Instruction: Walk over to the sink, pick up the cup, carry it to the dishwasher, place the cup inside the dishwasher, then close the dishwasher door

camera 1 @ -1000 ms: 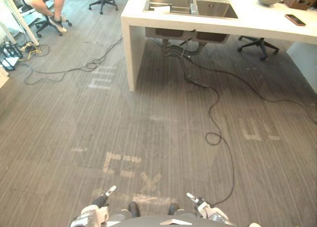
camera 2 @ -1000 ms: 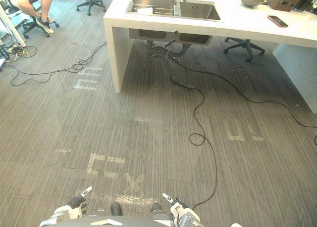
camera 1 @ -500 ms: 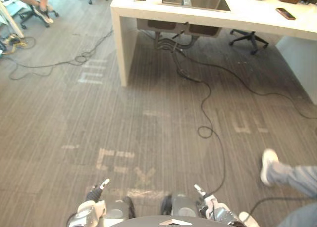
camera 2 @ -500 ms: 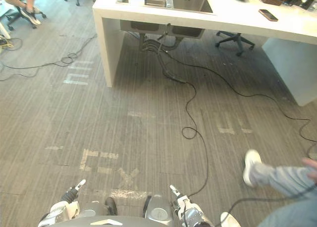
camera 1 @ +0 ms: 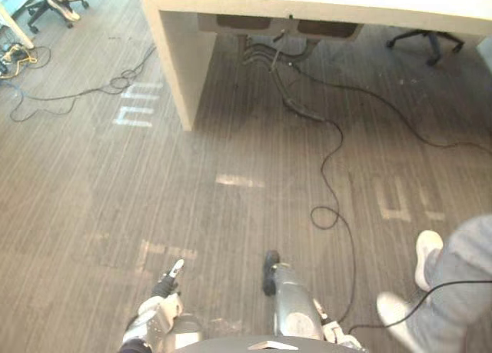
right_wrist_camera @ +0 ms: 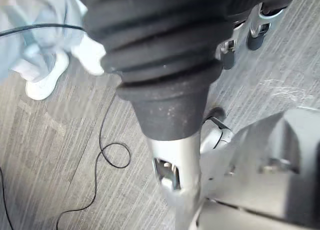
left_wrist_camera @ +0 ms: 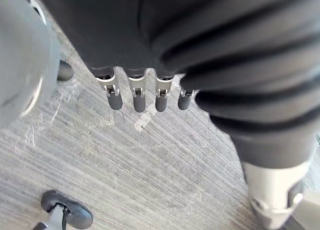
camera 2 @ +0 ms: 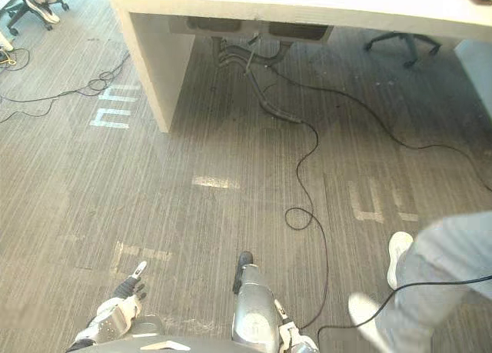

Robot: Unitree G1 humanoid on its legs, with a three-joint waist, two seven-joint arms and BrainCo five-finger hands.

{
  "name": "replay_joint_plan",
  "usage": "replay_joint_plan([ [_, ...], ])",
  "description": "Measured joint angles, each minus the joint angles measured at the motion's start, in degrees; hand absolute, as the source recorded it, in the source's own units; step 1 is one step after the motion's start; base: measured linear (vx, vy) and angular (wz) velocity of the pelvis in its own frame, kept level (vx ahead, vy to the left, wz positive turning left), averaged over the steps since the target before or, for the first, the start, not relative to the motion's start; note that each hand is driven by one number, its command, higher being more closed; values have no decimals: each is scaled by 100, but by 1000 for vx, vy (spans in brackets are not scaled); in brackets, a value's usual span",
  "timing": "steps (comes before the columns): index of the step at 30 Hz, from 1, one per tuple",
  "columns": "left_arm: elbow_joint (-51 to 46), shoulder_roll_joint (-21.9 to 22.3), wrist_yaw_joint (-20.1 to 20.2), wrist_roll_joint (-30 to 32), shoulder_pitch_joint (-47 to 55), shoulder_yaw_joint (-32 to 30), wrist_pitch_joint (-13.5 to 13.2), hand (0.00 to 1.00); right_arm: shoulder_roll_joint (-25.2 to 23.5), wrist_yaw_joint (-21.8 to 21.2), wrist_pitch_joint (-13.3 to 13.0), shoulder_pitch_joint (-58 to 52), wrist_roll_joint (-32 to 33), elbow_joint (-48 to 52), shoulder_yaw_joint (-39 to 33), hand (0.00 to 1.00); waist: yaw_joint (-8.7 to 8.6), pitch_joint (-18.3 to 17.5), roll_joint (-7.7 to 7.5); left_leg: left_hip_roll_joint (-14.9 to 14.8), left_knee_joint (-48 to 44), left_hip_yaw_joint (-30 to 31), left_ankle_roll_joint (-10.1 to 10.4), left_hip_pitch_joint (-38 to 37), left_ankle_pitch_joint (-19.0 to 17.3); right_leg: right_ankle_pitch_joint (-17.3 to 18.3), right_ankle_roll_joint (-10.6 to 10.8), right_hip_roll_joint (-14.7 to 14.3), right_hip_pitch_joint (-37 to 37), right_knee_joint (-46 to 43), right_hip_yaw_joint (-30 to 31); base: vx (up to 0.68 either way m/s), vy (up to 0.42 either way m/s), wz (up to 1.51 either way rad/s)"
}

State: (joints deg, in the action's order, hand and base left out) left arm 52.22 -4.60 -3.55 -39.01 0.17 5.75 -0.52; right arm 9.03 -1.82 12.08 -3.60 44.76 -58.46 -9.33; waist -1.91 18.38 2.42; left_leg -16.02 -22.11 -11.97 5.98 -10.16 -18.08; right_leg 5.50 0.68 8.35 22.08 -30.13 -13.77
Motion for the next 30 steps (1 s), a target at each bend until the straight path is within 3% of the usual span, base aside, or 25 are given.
replay_joint_plan([
  [1,-73,64,-2,-131,-68,-18,-23,0,3,47,63,40,-5,-22,-6,0,-44,-2,55,-286,-995,12,-36,420,481,170,-53,-90,-216,17,-117,645,-386,16],
  [2,-238,128,17,-155,-33,-21,-118,0,17,79,63,18,-44,-67,-22,0,-106,10,158,-618,-2070,103,-232,924,1259,339,-161,-234,-659,244,-294,627,-370,31],
  [3,-323,157,30,-154,-33,-20,-186,0,52,73,65,23,-155,-77,-6,0,-114,12,190,-701,-2646,222,-204,1195,1354,382,-190,-295,-900,395,-329,605,-273,37],
  [4,-616,174,63,-141,-78,-21,-318,0,98,61,58,42,-389,-86,4,0,-101,23,191,-649,-3659,333,-224,1703,1136,410,-284,-349,-1358,698,-387,480,-130,25],
  [6,-1075,165,74,-143,-108,-21,-523,0,142,50,19,74,-490,-90,-15,0,-2,42,163,-269,-3960,216,-192,2178,827,433,-273,-367,-1998,1166,-457,473,-89,8],
  [8,-1764,145,50,-141,-139,-19,-719,0,184,-38,-78,204,-467,-78,-41,0,124,62,142,195,-3066,-316,-250,2555,644,399,-147,-334,-2503,1558,-518,445,-25,-3],
  [10,-2402,128,-6,-127,-170,-16,-868,0,191,-115,-144,302,-459,54,-42,0,159,76,132,650,-1758,-729,-318,2753,703,479,-15,-212,-2812,1714,-560,457,39,5],
  [11,-2894,139,-100,-106,-161,7,-913,0,202,-155,-231,302,-439,159,-41,0,221,83,134,1031,-654,-673,-302,2825,997,570,117,-75,-2944,1730,-544,546,101,-7],
  [12,-3397,141,-216,-60,-100,24,-945,0,259,-179,-292,285,-402,208,-39,0,272,79,165,1273,491,-515,-213,2770,1547,697,250,-13,-3129,1756,-507,445,114,-15],
  [13,-3632,141,-263,-50,-80,27,-952,0,268,-181,-309,254,-394,246,-41,0,319,88,209,1310,1028,-437,-118,2691,1867,777,333,-13,-3256,1775,-478,457,154,-27],
  [14,-4032,152,-367,55,-1,37,-961,0,322,-194,-300,126,-341,275,-46,0,419,73,421,1189,1808,-298,74,2431,2279,993,518,-233,-3540,1793,-373,468,180,-20],
  [15,-4214,127,-385,106,51,3,-1006,0,333,-231,-285,33,-332,238,-107,0,416,43,601,998,1752,-385,-589,2308,3133,1297,636,-367,-3870,1758,-238,459,194,-5],
  [16,-4213,125,-393,108,-20,-9,-1006,0,292,-275,-263,60,-284,161,-158,0,388,59,486,1103,1605,-397,-1078,2309,3092,1389,601,-302,-3948,1742,-163,405,182,28],
  [17,-4314,106,-383,118,-171,-130,-1011,0,223,-322,-170,119,-165,110,-244,0,399,71,252,1296,1526,-404,-1080,2324,2954,1441,538,-224,-3930,1808,-68,346,140,33],
  [18,-4482,100,-377,161,-194,-205,-1018,0,198,-326,-157,166,-114,98,-301,0,435,119,156,1381,1441,-404,-1116,2340,2836,1403,501,-165,-3931,1815,-72,377,135,24],
  [22,-5245,131,-399,567,-102,-165,-1076,0,103,-309,-166,191,-120,-162,-412,0,652,102,52,1484,625,-424,-1084,2555,2106,1130,446,50,-4009,1696,51,300,80,0],
  [24,-5595,135,-371,670,-91,-158,-1077,0,46,-304,-166,122,-122,-311,-559,0,656,-100,-63,1674,672,-447,-1151,2529,1932,1122,450,257,-3698,1011,87,262,87,10],
  [25,-5817,135,-323,764,-89,-147,-1077,0,47,-298,-232,38,-121,-353,-686,0,658,-298,-150,1801,872,-463,-1160,2468,1916,981,705,479,-3178,104,203,310,117,6],
  [26,-6182,120,-284,810,-87,-206,-1069,0,53,-303,-268,49,-138,-343,-783,0,639,-347,-272,1935,954,-513,-1218,2321,1858,603,1376,762,-2658,-943,403,313,113,-1],
  [27,-6365,114,-238,870,-88,-233,-1066,0,49,-301,-319,58,-142,-342,-814,0,631,-353,-316,1971,942,-527,-1281,2269,1756,323,1560,891,-2418,-1445,462,295,92,-13],
  [28,-6567,73,-223,1080,-113,-218,-1070,0,12,-296,-444,58,-192,-335,-912,0,635,-364,-402,2048,990,-555,-1268,2045,1614,10,1526,1126,-1964,-2400,554,280,72,-17],
  [29,-6620,29,-249,1244,-114,-216,-1066,0,15,-277,-534,89,-192,-327,-1012,0,621,-365,-395,2076,1119,-556,-1241,1750,1531,278,1092,1279,-1574,-3038,398,280,72,-18],
  [30,-6624,15,-261,1262,-114,-210,-1066,0,36,-268,-570,96,-191,-328,-1034,0,602,-364,-363,2066,1198,-536,-1227,1593,1503,479,832,1317,-1434,-3143,247,292,67,-11],
])
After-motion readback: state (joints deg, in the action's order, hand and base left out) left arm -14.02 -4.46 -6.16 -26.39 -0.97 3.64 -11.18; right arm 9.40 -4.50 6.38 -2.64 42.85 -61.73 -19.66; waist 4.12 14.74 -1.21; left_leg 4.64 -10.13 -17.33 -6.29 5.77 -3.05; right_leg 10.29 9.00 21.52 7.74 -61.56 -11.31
